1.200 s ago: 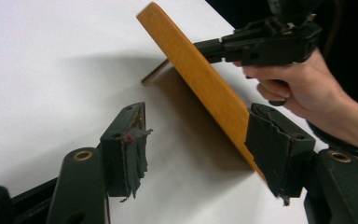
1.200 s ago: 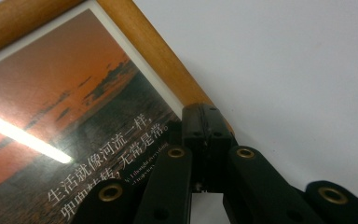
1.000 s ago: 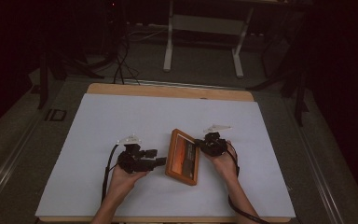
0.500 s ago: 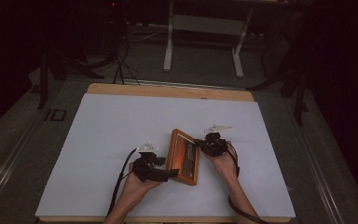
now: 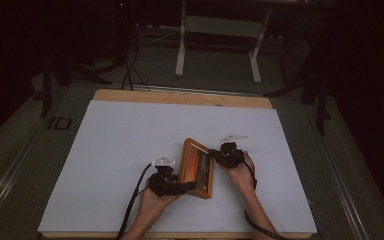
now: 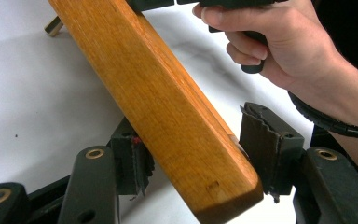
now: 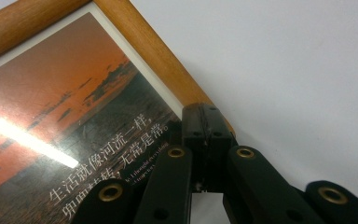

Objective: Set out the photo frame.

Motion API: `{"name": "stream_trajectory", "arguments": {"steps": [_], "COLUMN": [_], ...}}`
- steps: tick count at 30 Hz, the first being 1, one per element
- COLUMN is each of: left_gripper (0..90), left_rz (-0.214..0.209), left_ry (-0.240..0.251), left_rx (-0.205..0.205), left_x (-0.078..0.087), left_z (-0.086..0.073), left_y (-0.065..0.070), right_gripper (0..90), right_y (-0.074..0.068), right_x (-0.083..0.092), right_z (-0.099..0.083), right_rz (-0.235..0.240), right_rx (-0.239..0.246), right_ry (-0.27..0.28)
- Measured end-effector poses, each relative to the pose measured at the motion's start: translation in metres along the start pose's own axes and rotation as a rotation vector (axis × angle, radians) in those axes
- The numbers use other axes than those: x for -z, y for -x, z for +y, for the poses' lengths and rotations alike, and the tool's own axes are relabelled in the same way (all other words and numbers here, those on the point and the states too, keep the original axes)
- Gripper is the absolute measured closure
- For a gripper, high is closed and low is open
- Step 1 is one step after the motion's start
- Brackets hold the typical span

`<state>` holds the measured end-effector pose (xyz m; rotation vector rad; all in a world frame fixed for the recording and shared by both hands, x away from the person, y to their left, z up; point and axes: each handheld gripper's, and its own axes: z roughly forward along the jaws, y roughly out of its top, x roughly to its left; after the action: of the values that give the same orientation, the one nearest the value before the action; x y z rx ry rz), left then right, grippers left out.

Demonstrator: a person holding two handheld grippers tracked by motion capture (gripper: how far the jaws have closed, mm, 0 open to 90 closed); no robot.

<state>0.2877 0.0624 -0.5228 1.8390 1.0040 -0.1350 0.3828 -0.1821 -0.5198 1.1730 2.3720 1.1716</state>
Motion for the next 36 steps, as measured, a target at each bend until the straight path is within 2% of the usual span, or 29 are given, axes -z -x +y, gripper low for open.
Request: {"name": "stream_trajectory", "arguments": {"steps": [6,14,16,21,26,31,36], "left_gripper": [46.7,47.7,48.6,49.2,51.6,55.2,58.4], "left_rz": [-0.001,0.03,0.022,0.021,0.014,0.0,0.002], "left_ry": [-0.004,-0.018,-0.023,-0.028,-0.024,-0.001,0.028], "left_rx": [0.034,0.029,0.044,0.046,0.08,0.112,0.122], "left_x": [-0.002,-0.003,-0.003,-0.003,-0.002,-0.004,-0.005], "left_z": [0.001,0.002,0.003,0.003,0.001,0.001,0.001], "left_y": [0.0,0.003,0.003,0.002,0.001,-0.001,0.001], "right_gripper": [90.0,90.0,90.0,90.0,90.0,89.7,75.1], "right_y": [0.0,0.0,0.0,0.0,-0.001,0.001,0.005], "right_x": [0.0,0.0,0.001,0.001,0.002,0.007,0.023], "right_z": [0.0,-0.001,-0.001,-0.001,0.0,-0.001,-0.002], "right_rz": [-0.001,0.0,0.001,0.006,0.002,-0.006,-0.018], "right_rx": [0.0,0.002,0.008,0.016,0.034,0.028,0.02], "right_ry": [0.001,0.006,0.008,0.008,0.003,0.012,0.056]}}
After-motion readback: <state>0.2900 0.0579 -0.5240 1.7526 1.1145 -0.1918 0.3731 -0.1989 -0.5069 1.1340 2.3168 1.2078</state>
